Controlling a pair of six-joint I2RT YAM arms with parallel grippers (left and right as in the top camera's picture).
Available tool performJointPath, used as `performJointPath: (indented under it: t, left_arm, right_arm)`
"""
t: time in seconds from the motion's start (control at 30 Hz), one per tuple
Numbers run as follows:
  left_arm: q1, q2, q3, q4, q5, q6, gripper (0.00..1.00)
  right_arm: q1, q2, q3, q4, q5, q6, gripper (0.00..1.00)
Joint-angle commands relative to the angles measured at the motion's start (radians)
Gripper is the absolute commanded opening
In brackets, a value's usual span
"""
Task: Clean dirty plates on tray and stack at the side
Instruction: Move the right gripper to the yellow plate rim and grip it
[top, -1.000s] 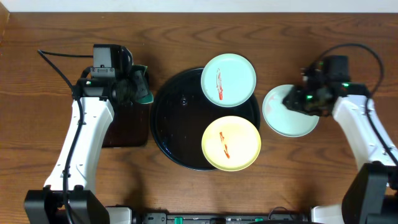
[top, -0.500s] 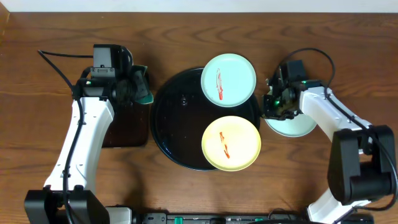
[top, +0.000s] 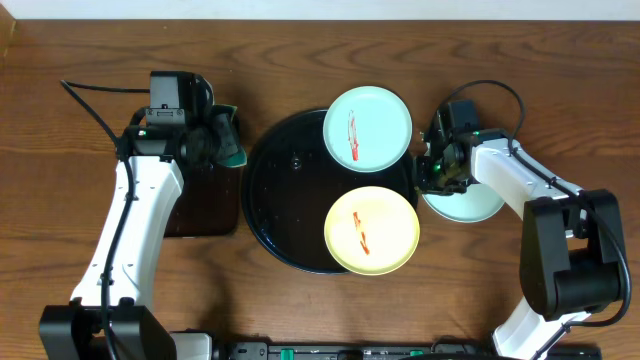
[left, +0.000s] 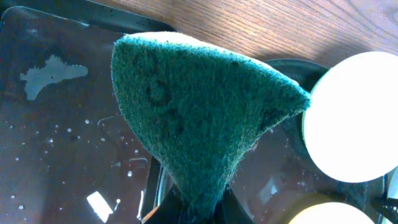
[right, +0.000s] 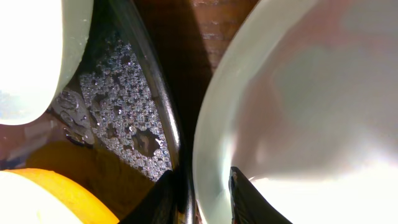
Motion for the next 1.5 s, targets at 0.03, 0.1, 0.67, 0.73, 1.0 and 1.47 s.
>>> performJointPath:
  t: [0.03,0.1,0.67,0.73,1.0,1.47]
  left_arm:
    - [0.002,0.006,-0.010,-0.001,-0.006,-0.012,0.07]
    - [0.002,0.006,-0.010,0.000,-0.006,-0.012,0.08]
    - [0.002,0.006,-0.010,0.000,-0.006,-0.012,0.08]
    - [0.002,0.006,-0.010,0.000,-0.006,-0.012,0.07]
    - [0.002,0.006,-0.010,-0.001,-0.006,-0.012,0.07]
    - [0.002,0.006,-0.010,-0.002,-0.006,-0.012,0.07]
  right_arm:
    - [-0.030,0.024,0.009,-0.045,0.166,0.018,0.25]
    - [-0.046,0.024,0.009,-0.055,0.176,0.015,0.25]
    - [-0.079,0.018,0.076,-0.035,0.133,-0.143,0.38]
    - [-0.079,0.011,0.133,-0.095,0.118,-0.144,0.40]
    - [-0.076,-0.019,0.353,-0.349,-0.016,-0.139,0.47]
    - [-0.042,-0.018,0.195,-0.591,-0.060,-0.144,0.45]
